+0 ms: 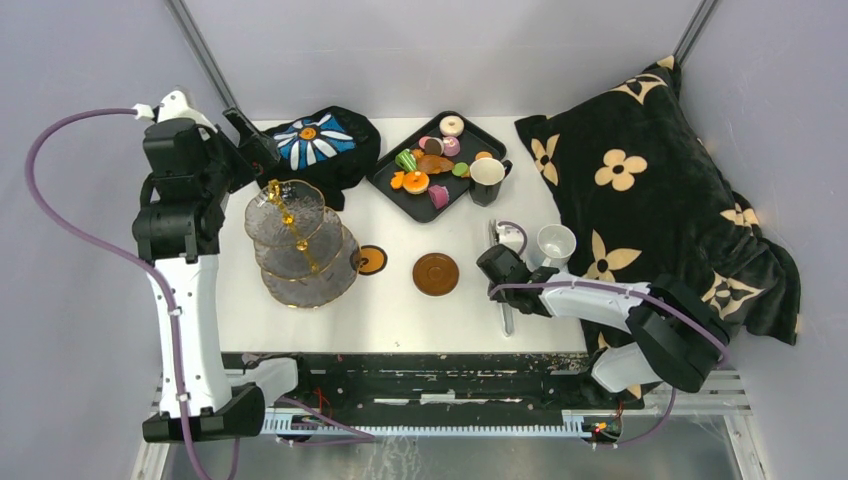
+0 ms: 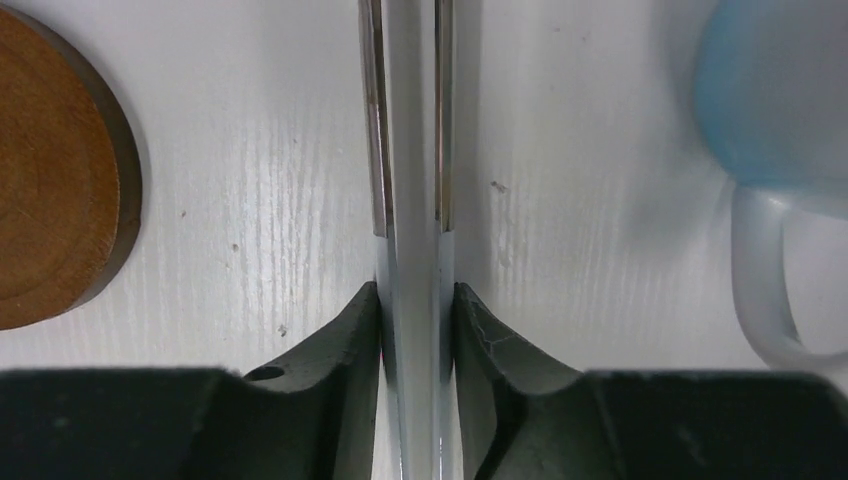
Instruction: Serve the afternoon tea
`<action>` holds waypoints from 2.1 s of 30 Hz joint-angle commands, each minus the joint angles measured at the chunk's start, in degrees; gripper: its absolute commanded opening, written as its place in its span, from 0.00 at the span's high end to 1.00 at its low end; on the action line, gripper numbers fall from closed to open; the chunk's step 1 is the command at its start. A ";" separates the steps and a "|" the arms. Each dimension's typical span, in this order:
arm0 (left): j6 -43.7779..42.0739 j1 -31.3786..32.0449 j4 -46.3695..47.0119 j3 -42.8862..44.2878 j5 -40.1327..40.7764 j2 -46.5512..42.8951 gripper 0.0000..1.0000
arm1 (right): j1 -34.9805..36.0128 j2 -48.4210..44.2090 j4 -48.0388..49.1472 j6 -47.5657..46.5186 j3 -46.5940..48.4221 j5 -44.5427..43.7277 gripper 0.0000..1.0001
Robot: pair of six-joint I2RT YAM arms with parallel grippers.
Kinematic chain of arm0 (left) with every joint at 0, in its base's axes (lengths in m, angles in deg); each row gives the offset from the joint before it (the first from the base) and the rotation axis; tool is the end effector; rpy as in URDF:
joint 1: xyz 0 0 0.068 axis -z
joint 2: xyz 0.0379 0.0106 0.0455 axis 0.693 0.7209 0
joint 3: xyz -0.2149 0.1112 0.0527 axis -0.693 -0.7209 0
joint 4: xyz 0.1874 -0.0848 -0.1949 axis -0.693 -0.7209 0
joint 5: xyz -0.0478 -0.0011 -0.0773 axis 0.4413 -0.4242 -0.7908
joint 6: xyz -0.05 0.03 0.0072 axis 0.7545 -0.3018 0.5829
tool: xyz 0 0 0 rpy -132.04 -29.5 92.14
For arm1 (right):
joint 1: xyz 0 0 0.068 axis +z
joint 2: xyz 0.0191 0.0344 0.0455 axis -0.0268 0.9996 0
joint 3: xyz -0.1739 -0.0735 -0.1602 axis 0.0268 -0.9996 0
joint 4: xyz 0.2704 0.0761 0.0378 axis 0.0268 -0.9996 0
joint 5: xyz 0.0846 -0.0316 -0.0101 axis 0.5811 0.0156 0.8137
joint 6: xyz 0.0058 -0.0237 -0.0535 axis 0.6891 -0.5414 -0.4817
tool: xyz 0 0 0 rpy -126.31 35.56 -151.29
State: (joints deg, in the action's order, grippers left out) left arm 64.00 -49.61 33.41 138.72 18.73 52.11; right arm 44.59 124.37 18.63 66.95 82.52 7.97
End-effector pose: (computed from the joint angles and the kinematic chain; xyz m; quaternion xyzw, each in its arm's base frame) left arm 0.2318 0.0239 0.4669 -0.2217 0.8000 -0.0845 0.5510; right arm 0.2029 0.1840 0.0995 0.0131 0.9401 0.0214 0.3399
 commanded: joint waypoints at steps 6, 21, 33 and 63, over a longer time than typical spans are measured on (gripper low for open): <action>-2.09 0.26 0.24 4.86 -0.75 -4.35 0.01 | -0.06 -15.23 -11.77 -4.91 -0.65 7.69 0.83; -0.68 0.91 4.60 -3.34 -0.95 -7.38 0.01 | 0.04 -6.01 -41.17 -20.86 36.15 24.88 0.75; 1.38 15.96 5.87 6.56 -1.97 -1.92 0.01 | -0.07 8.04 -50.26 -20.45 55.93 17.99 0.70; -2.81 35.01 12.34 2.80 8.37 3.15 0.01 | -8.02 30.89 -48.85 -22.76 81.79 15.36 0.59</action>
State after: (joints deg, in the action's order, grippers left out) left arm 64.00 -14.75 42.26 142.24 25.40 56.59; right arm 36.68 156.41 -32.96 44.13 161.45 24.93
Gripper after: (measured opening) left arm 0.992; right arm 0.411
